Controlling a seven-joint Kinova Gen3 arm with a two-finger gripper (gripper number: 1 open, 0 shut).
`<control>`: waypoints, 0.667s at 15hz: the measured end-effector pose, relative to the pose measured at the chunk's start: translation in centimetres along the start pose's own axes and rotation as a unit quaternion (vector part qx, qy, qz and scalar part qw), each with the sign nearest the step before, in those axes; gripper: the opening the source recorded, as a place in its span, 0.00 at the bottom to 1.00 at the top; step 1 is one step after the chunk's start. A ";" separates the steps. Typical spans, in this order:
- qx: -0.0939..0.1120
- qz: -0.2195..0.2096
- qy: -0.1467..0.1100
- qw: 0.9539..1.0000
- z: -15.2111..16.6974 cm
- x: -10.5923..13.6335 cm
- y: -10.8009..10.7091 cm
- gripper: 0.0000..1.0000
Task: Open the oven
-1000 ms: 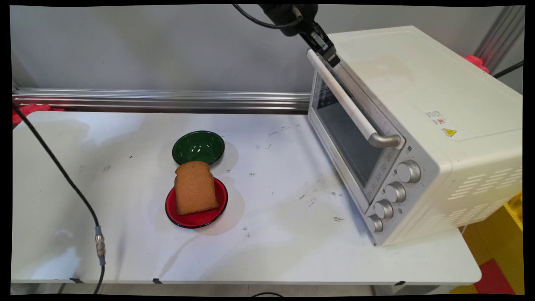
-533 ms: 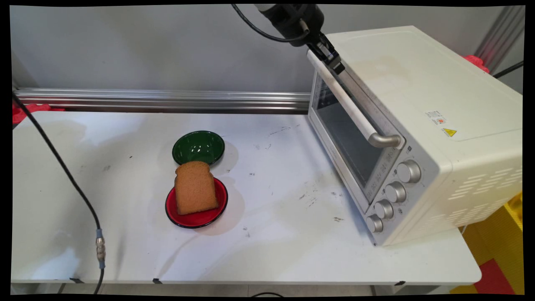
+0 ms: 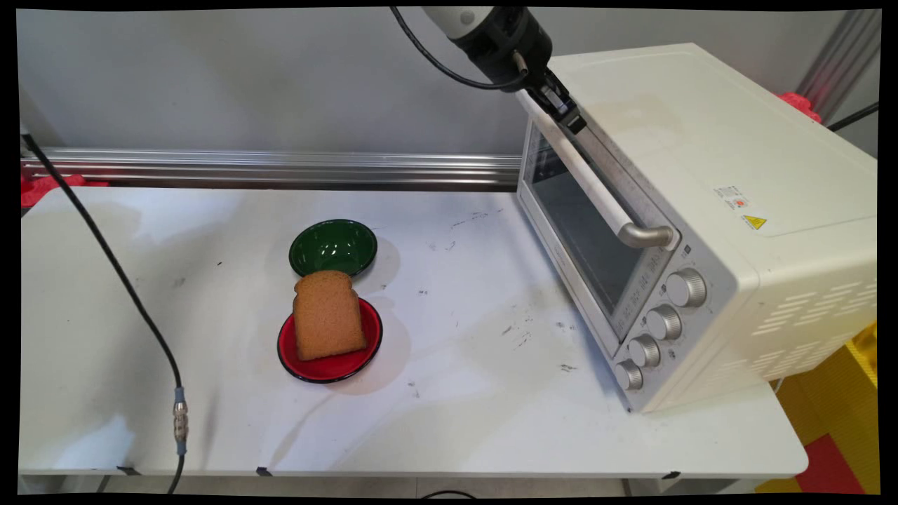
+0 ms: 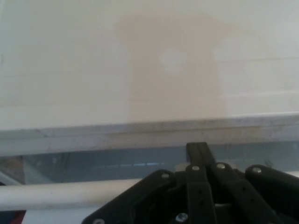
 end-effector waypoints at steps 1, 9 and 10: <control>0.000 0.001 0.001 1.000 0.3 -0.1 0.0 0.00; -0.002 0.003 -0.002 1.000 1.7 -1.3 -0.1 0.00; -0.003 0.004 -0.003 1.000 1.8 -1.5 -0.1 0.00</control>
